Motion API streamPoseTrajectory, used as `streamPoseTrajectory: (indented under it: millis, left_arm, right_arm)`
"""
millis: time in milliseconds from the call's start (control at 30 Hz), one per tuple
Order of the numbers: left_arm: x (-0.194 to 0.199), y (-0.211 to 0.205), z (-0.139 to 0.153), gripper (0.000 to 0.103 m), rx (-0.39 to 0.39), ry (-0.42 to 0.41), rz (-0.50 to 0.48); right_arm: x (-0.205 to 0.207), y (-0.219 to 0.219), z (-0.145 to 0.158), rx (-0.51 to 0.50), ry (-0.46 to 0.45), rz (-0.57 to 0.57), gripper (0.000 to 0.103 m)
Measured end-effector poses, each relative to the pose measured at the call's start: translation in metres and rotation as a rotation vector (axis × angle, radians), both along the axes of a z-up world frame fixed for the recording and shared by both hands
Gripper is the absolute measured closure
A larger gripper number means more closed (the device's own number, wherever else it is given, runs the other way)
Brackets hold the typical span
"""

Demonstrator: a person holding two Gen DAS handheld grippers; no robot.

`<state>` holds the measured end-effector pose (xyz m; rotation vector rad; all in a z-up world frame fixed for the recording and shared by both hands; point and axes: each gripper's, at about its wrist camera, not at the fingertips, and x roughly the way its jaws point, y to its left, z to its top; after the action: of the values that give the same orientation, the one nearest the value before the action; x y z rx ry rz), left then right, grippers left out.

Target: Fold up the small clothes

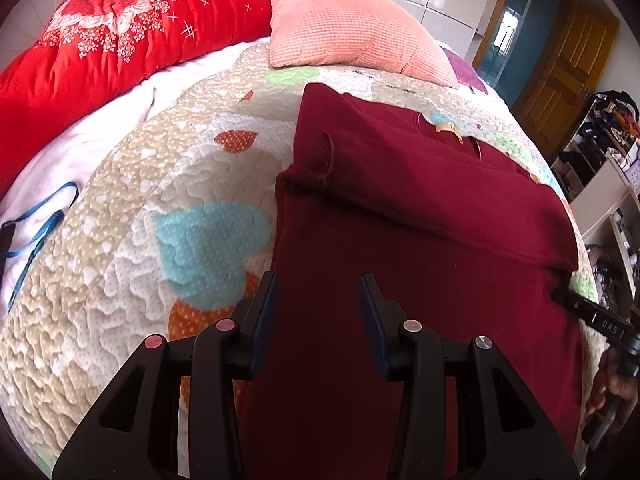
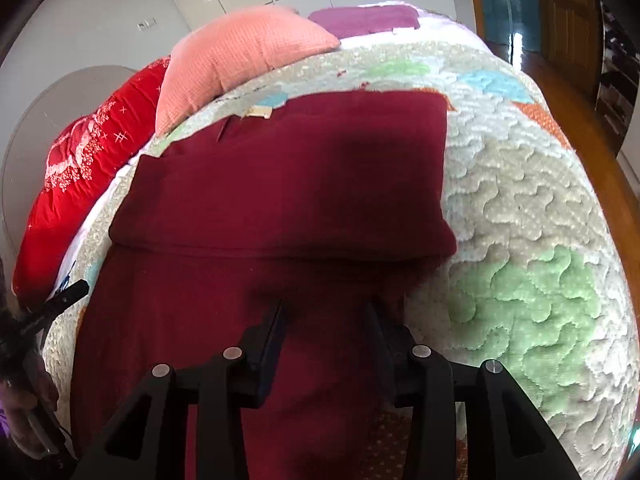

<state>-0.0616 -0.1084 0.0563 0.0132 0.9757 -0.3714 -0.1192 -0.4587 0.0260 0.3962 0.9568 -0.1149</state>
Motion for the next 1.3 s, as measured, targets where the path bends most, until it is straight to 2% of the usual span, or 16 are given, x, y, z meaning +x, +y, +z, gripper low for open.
streamPoseTrajectory:
  millis: [200,267,300,333,400,467,633,733,1000,1033,1067,1133,1167,1300]
  left_arm:
    - [-0.015,0.013,-0.007,0.062,-0.004,0.061,-0.012]
    - [-0.024,0.020,-0.007,0.051,-0.028,0.078,-0.028]
    - [-0.030,0.025,-0.006,0.037,-0.041,0.089,-0.034]
    - [-0.036,0.031,-0.006,0.032,-0.060,0.102,-0.039]
    - [-0.049,0.044,-0.005,0.032,-0.093,0.125,-0.053]
    - [-0.059,0.056,-0.006,0.032,-0.087,0.146,-0.056]
    - [-0.086,0.085,-0.017,0.032,-0.081,0.215,-0.037]
    - [-0.102,0.091,-0.020,0.032,-0.074,0.206,-0.037]
    - [-0.119,0.082,-0.027,0.024,-0.015,0.192,-0.054]
    - [-0.119,0.081,-0.027,0.023,-0.010,0.193,-0.053]
    - [-0.119,0.080,-0.028,0.022,-0.007,0.197,-0.055]
    - [-0.118,0.078,-0.029,0.022,-0.002,0.206,-0.063]
    - [-0.117,0.079,-0.029,0.022,-0.002,0.214,-0.066]
    - [-0.119,0.081,-0.030,0.021,-0.022,0.241,-0.075]
  right_arm:
    - [-0.040,0.007,0.025,-0.073,0.023,0.030,0.063]
    - [-0.060,0.008,0.035,-0.060,0.000,0.061,0.063]
    - [-0.072,0.009,0.040,-0.044,-0.010,0.083,0.061]
    - [-0.085,0.010,0.043,-0.021,-0.017,0.107,0.058]
    - [-0.109,0.012,0.045,0.039,-0.026,0.149,0.055]
    - [-0.135,0.017,0.042,0.092,-0.007,0.193,0.055]
    - [-0.181,0.035,0.023,0.147,0.050,0.258,0.055]
    - [-0.201,0.042,0.009,0.219,0.049,0.266,0.055]
    - [-0.205,0.055,-0.018,0.460,-0.060,0.212,0.055]
    - [-0.205,0.056,-0.019,0.465,-0.070,0.206,0.055]
    - [-0.207,0.057,-0.019,0.455,-0.080,0.208,0.059]
    - [-0.208,0.060,-0.016,0.425,-0.084,0.218,0.084]
    - [-0.208,0.061,-0.014,0.410,-0.086,0.219,0.089]
    - [-0.215,0.055,0.003,0.301,-0.090,0.206,0.093]
